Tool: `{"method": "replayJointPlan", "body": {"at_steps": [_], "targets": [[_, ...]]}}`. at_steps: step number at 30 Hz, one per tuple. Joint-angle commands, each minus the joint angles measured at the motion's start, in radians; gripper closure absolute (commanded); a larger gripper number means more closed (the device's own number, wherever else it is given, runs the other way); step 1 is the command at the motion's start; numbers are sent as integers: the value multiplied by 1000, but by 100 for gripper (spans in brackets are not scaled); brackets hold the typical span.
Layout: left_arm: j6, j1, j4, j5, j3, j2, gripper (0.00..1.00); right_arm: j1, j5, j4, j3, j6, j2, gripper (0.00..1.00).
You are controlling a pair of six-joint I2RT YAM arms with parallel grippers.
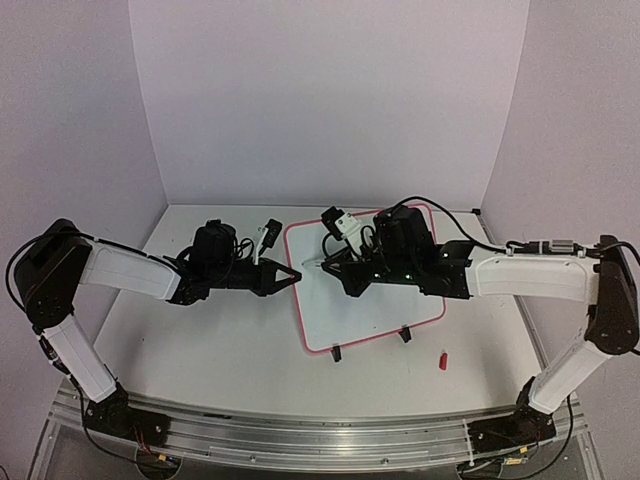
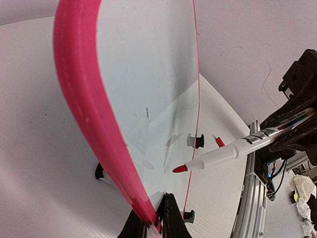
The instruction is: Write a sentence on the whiteboard
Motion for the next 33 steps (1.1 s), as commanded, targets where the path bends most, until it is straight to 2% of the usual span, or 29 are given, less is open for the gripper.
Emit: {"method": "replayJointPlan", "body": {"at_steps": [1, 33], "targets": [[168, 25, -203, -197, -23, 49, 100, 7, -15, 15, 46, 11, 20, 100], [173, 26, -210, -204, -21, 38, 100, 7, 134, -103, 61, -7, 15, 100]]}}
